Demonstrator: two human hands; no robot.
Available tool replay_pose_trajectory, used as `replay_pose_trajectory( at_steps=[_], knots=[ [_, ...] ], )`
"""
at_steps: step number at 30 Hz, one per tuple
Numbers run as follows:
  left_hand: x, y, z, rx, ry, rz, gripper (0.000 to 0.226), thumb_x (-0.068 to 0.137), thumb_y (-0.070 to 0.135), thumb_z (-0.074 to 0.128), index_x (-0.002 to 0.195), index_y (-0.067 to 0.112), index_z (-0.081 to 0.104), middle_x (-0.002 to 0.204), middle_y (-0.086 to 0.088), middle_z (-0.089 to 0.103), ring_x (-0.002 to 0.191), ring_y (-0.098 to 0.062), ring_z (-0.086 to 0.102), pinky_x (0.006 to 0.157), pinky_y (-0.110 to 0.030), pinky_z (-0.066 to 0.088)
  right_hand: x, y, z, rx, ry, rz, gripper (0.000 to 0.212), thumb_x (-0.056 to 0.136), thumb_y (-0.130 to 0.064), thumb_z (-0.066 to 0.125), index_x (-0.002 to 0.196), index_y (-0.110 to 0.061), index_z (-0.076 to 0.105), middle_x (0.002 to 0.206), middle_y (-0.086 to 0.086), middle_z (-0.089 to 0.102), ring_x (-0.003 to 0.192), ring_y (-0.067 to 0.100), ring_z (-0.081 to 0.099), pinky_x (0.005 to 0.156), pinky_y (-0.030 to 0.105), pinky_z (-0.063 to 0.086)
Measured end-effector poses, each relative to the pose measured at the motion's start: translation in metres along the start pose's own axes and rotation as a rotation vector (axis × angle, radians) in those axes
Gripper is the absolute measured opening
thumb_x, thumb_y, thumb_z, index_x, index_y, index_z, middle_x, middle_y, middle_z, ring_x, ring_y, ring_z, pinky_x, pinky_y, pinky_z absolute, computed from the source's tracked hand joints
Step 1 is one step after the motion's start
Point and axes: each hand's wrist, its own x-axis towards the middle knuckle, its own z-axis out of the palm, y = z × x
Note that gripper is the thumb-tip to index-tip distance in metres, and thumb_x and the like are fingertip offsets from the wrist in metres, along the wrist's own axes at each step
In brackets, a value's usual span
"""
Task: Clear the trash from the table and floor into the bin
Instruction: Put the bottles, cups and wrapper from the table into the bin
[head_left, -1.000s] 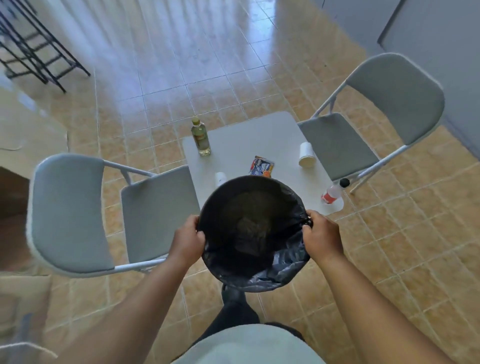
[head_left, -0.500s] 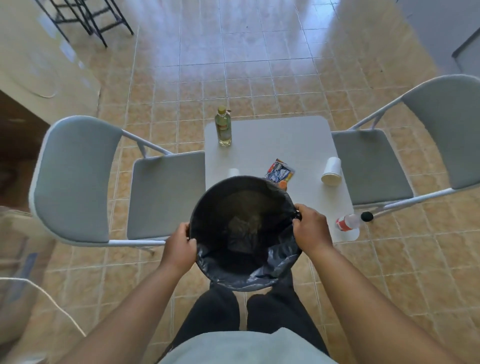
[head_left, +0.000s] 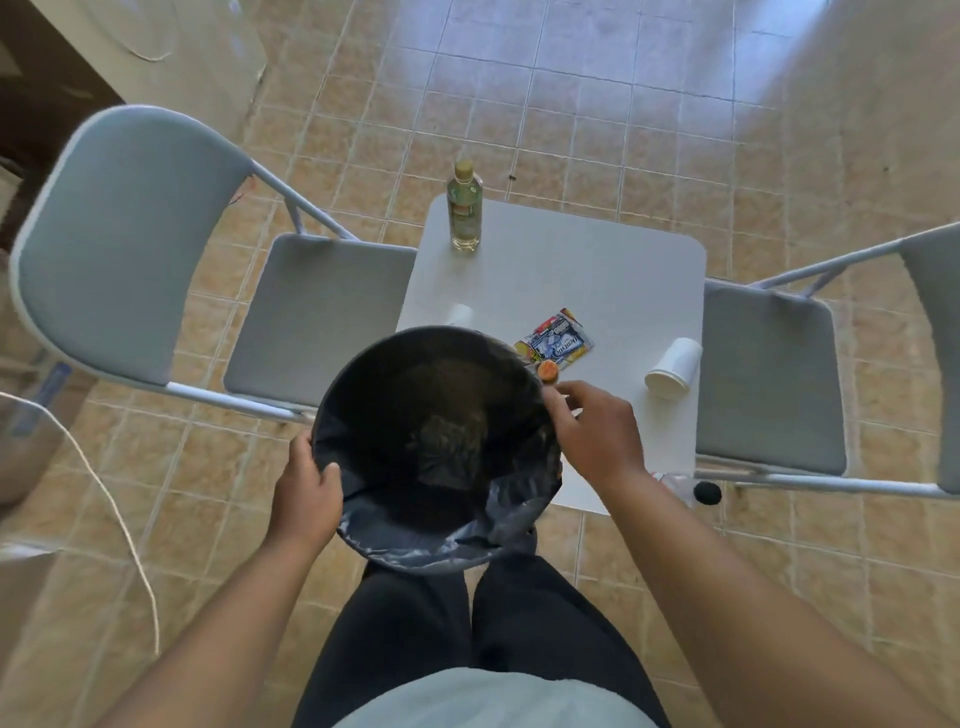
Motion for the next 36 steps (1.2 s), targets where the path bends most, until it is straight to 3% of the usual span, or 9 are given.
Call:
replay_pose_trajectory(
  at_steps=[3, 5, 11, 16, 20, 25, 29, 36],
  knots=[
    [-0.002, -0.005, 0.014, -0.038, 0.079, 0.039, 0.06, 0.092, 0.007, 0.047, 0.145, 0.02, 0.023, 0.142, -0.014, 0.045, 0.127, -0.036, 0.046, 0.103, -0.047, 0.039, 0.035, 0.017, 0.001, -0.037, 0.108, 0.065, 0.03, 0.094, -0.044, 0.052, 0.1, -0.021, 0.07, 0.096, 0.0, 0.073, 0.084, 0.02, 0.066, 0.069, 0.026, 0.048],
    [-0.003, -0.005, 0.021, -0.028, 0.147, 0.081, 0.069, 0.09, 0.004, 0.049, 0.149, 0.02, 0.017, 0.15, -0.013, 0.035, 0.135, -0.033, 0.036, 0.109, -0.044, 0.033, 0.062, 0.03, 0.009, -0.127, 0.087, 0.076, 0.022, 0.092, -0.034, 0.054, 0.1, -0.019, 0.068, 0.098, 0.005, 0.072, 0.087, 0.026, 0.065, 0.069, 0.028, 0.045],
    [-0.002, -0.01, 0.028, 0.092, 0.253, 0.255, 0.075, 0.087, -0.003, 0.053, 0.151, 0.022, 0.02, 0.153, -0.01, 0.026, 0.139, -0.029, 0.029, 0.107, -0.046, 0.036, 0.114, 0.047, 0.042, -0.396, -0.185, -0.038, 0.034, 0.093, -0.024, 0.05, 0.127, -0.021, 0.056, 0.125, 0.009, 0.057, 0.109, 0.031, 0.056, 0.086, 0.04, 0.048],
    [0.0, -0.014, 0.028, 0.115, 0.253, 0.266, 0.077, 0.087, -0.001, 0.055, 0.151, 0.022, 0.019, 0.154, -0.009, 0.026, 0.14, -0.027, 0.028, 0.106, -0.038, 0.031, 0.12, 0.04, 0.06, -0.448, -0.262, -0.239, 0.031, 0.098, -0.029, 0.038, 0.119, -0.02, 0.058, 0.111, 0.009, 0.059, 0.097, 0.033, 0.059, 0.074, 0.037, 0.05],
    [-0.001, -0.013, 0.027, 0.124, 0.242, 0.258, 0.076, 0.089, 0.002, 0.056, 0.151, 0.023, 0.018, 0.154, -0.007, 0.025, 0.141, -0.025, 0.026, 0.105, -0.033, 0.027, 0.115, 0.034, 0.063, -0.535, -0.289, -0.322, 0.031, 0.092, -0.006, 0.044, 0.12, -0.013, 0.058, 0.112, 0.013, 0.054, 0.092, 0.036, 0.06, 0.072, 0.039, 0.051],
    [-0.002, -0.011, 0.026, 0.13, 0.229, 0.257, 0.077, 0.089, 0.004, 0.056, 0.152, 0.024, 0.017, 0.154, -0.007, 0.024, 0.141, -0.025, 0.025, 0.106, -0.035, 0.027, 0.114, 0.043, 0.069, -0.496, -0.261, -0.322, 0.034, 0.086, 0.005, 0.048, 0.117, -0.007, 0.057, 0.109, 0.014, 0.053, 0.085, 0.036, 0.061, 0.069, 0.04, 0.052],
    [-0.002, -0.012, 0.025, 0.148, 0.211, 0.247, 0.078, 0.089, 0.007, 0.057, 0.152, 0.025, 0.014, 0.155, -0.007, 0.022, 0.141, -0.028, 0.026, 0.107, -0.045, 0.034, 0.111, 0.045, 0.061, -0.407, -0.126, -0.29, 0.025, 0.086, -0.001, 0.052, 0.107, -0.01, 0.064, 0.103, 0.012, 0.058, 0.082, 0.038, 0.06, 0.067, 0.035, 0.049],
    [-0.003, -0.011, 0.021, 0.189, 0.198, 0.305, 0.079, 0.085, 0.005, 0.061, 0.151, 0.013, 0.018, 0.158, -0.009, 0.018, 0.144, -0.026, 0.018, 0.115, -0.048, 0.026, 0.068, -0.003, -0.011, -0.037, 0.389, -0.418, 0.029, 0.087, -0.015, 0.063, 0.115, -0.005, 0.062, 0.102, 0.014, 0.065, 0.089, 0.03, 0.063, 0.081, 0.04, 0.054]
  ],
)
